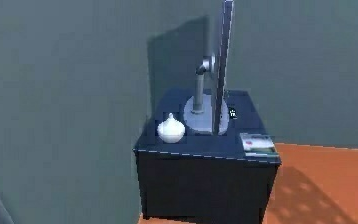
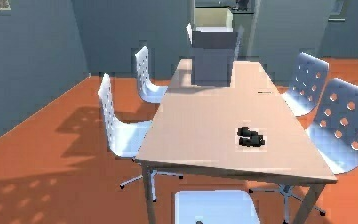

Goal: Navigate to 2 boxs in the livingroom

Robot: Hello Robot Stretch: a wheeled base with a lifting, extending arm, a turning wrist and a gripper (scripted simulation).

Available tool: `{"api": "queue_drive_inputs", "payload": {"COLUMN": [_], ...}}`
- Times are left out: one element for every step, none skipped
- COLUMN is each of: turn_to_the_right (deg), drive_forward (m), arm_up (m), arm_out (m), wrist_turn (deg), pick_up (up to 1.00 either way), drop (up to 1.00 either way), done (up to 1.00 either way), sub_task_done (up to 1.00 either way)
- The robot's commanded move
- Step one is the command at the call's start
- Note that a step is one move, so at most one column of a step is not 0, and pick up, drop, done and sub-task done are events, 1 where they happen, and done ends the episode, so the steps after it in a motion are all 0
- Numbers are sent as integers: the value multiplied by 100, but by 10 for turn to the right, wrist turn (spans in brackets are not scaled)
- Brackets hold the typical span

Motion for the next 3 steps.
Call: {"api": "queue_drive_inputs", "payload": {"turn_to_the_right": [60, 0, 450], "drive_forward": [0, 30, 0], "arm_up": [0, 0, 0], "arm_out": [0, 0, 0], "wrist_turn": [0, 0, 0], "pick_up": [0, 0, 0], "drop": [0, 0, 0], "done": [0, 0, 0], "sub_task_done": [0, 0, 0]}}
